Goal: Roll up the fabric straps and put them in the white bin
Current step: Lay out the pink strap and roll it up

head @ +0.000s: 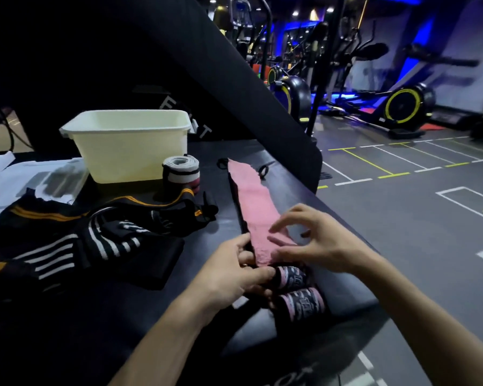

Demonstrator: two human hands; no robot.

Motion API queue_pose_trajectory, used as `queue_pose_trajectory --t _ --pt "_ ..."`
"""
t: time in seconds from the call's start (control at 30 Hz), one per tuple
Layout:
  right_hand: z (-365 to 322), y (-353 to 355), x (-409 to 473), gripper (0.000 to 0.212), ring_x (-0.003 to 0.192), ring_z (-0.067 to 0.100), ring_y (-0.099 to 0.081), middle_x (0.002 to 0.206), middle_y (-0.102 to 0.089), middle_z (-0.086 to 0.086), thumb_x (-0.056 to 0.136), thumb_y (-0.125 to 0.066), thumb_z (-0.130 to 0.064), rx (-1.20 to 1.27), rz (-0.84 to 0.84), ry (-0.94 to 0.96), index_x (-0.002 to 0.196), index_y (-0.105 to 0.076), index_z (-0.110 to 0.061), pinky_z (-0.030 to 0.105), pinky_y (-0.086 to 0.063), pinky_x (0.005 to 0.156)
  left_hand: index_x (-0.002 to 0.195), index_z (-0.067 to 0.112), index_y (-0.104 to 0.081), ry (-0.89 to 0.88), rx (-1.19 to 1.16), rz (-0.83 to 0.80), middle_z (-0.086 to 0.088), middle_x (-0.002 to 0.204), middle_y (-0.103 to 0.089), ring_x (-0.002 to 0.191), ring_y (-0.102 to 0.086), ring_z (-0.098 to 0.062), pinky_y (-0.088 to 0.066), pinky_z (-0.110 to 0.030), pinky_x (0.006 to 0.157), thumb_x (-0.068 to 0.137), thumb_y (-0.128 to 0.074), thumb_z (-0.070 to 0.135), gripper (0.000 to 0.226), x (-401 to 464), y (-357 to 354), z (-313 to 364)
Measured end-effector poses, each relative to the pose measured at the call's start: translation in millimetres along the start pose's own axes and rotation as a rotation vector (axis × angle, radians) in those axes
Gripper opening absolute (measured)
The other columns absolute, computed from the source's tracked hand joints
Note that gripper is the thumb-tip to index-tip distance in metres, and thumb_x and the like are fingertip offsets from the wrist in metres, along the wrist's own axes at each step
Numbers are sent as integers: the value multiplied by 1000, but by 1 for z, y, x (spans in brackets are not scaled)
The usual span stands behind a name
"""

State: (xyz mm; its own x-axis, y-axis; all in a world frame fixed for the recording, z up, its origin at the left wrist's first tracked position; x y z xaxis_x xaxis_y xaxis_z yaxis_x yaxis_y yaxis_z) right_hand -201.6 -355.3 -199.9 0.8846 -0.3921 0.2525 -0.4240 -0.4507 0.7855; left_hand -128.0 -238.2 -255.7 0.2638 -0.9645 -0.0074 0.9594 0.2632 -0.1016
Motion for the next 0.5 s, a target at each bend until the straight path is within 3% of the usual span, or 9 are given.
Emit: queue_pose_trajectory --t 0.13,0.3,0.43,0.5 --pt "-11 -1 -49 23 98 10 -65 98 -61 -9 80 -79 -53 75 77 -4 89 -78 -32 18 -49 79 131 13 -60 5 30 11 -28 113 -72 92 -69 -28 -62 -31 66 90 -65 -16 51 -3 -2 0" --pt "-13 -11 -77 38 91 14 -63 91 -63 -10 91 -58 -61 118 119 -13 80 -74 -29 28 -49 79 126 25 -59 -42 167 119 -26 100 -75 84 -70 -32 -63 -46 78 88 -70 -12 54 -7 2 2" --pt "-21 -11 -92 33 91 18 -67 93 -67 -7 95 -58 -54 226 99 26 83 -73 -27 35 -52 80 138 32 -53 -107 407 249 -5 93 -79 83 -77 -25 -62 -50 85 77 -80 24 67 -16 9 7" --pt "-20 -10 -100 36 84 17 -69 89 -68 -2 95 -58 -57 301 108 11 91 -73 -24 45 -53 76 123 34 -57 -128 500 319 5 91 -79 81 -76 -15 -61 -45 85 78 -81 29 52 -23 10 11"
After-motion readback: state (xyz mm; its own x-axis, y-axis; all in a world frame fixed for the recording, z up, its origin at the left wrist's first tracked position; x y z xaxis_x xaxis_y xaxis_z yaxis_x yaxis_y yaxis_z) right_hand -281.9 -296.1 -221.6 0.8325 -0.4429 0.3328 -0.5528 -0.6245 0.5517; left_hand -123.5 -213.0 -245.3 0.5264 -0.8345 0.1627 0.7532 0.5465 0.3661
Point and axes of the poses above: each hand's wrist, its own x-axis towards the middle knuckle, its own y-axis out of the back of the hand, z = x × y, the point moved 10 cm from there along x, towards the middle knuckle
